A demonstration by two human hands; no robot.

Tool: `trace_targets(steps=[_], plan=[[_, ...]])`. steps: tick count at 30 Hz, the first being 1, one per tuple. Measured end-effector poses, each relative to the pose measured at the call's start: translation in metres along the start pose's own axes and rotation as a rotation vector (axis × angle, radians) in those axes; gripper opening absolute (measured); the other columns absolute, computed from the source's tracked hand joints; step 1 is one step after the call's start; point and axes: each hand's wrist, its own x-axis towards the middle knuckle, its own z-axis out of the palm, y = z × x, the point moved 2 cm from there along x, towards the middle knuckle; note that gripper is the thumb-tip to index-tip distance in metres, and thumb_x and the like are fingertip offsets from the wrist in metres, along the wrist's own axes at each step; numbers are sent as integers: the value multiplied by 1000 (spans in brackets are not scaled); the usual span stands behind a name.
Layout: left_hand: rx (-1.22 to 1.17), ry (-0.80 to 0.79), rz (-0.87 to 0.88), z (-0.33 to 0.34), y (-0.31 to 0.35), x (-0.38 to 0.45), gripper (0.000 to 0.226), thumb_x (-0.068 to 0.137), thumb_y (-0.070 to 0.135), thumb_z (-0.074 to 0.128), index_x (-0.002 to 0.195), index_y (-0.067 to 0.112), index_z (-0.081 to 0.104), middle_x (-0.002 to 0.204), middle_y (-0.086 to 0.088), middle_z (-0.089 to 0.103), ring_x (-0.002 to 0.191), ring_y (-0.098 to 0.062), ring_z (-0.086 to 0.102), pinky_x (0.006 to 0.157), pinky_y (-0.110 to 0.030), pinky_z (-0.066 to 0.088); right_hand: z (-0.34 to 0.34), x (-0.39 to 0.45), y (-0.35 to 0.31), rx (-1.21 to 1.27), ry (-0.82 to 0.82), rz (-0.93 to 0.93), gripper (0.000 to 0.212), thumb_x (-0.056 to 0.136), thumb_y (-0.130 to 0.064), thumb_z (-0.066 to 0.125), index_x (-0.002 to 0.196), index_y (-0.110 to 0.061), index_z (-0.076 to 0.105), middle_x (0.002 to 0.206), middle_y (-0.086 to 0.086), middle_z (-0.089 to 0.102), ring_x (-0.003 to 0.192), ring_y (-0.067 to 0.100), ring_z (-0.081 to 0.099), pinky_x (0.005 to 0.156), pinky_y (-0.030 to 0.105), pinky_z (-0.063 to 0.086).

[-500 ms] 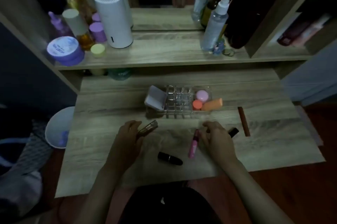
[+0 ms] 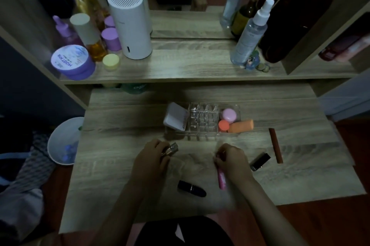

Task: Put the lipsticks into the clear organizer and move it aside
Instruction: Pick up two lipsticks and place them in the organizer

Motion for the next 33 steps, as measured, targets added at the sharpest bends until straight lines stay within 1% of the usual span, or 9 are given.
trace_targets(steps=[4, 5, 7, 9, 13, 18, 22, 29, 33], plan=[[-17, -56, 12, -6, -2, 3, 24, 86, 26, 61, 109, 22, 59, 109, 1, 57, 92, -12, 53, 75, -24, 48, -29, 7, -18, 113, 30, -73, 7, 76, -7, 70, 82, -3, 71, 81, 16, 74, 77, 29, 68, 72, 39, 54], [-50, -64, 20, -9, -1, 3, 22, 86, 26, 62, 107, 22, 60, 107, 2, 58, 90, -11, 53, 73, -20, 47, -39, 10, -24, 152, 72, -101, 7, 76, -6, 72, 83, -3, 72, 81, 13, 74, 74, 25, 68, 69, 36, 55], [-153, -52, 35, -19, 6, 4, 20, 85, 21, 63, 105, 21, 60, 102, 3, 58, 87, -10, 55, 70, -14, 45, -60, 19, -36, 236, 188, -137, 13, 76, -6, 73, 89, -7, 72, 80, 0, 69, 67, 8, 63, 60, 11, 50], [-295, 2, 61, -33, 20, 10, 22, 84, 12, 65, 105, 15, 60, 99, 4, 58, 84, -5, 58, 66, -13, 51, -76, 28, -49, 280, 322, -176, 15, 77, -6, 73, 91, -10, 70, 80, -6, 65, 67, -3, 58, 58, 3, 44], [-482, 203, 112, -63, 57, 35, 24, 82, 0, 65, 105, 2, 61, 97, 2, 59, 81, 6, 56, 69, 3, 47, -80, 41, -64, 285, 430, -254, 17, 77, -1, 71, 93, -7, 68, 90, 10, 72, 83, 22, 67, 76, 34, 56], [-467, 408, 172, -77, 88, 70, 27, 80, -7, 65, 106, -5, 62, 96, 2, 57, 81, 9, 49, 74, 9, 39, -70, 53, -67, 269, 463, -296, 18, 77, 0, 70, 94, -6, 66, 91, 14, 69, 85, 28, 65, 77, 48, 55], [-471, 371, 166, -62, 93, 90, 25, 82, -6, 62, 106, 0, 61, 100, -6, 63, 81, 4, 53, 74, 6, 41, -63, 62, -70, 245, 421, -332, 23, 75, 3, 69, 97, -5, 67, 93, 15, 69, 86, 30, 65, 80, 47, 54], [-413, 319, 154, -36, 87, 106, 24, 80, -5, 61, 102, 4, 62, 100, -13, 67, 88, -12, 60, 74, -4, 45, -46, 76, -65, 134, 355, -318, 26, 80, -1, 65, 105, -6, 66, 103, 13, 68, 93, 24, 62, 75, 18, 38], [-356, 267, 120, -26, 81, 110, 19, 81, 3, 63, 99, 4, 61, 97, -17, 67, 88, -26, 65, 79, -38, 57, -42, 79, -65, 156, 334, -328, 26, 81, 0, 63, 107, -3, 64, 105, 16, 66, 96, 25, 60, 76, 19, 36]])
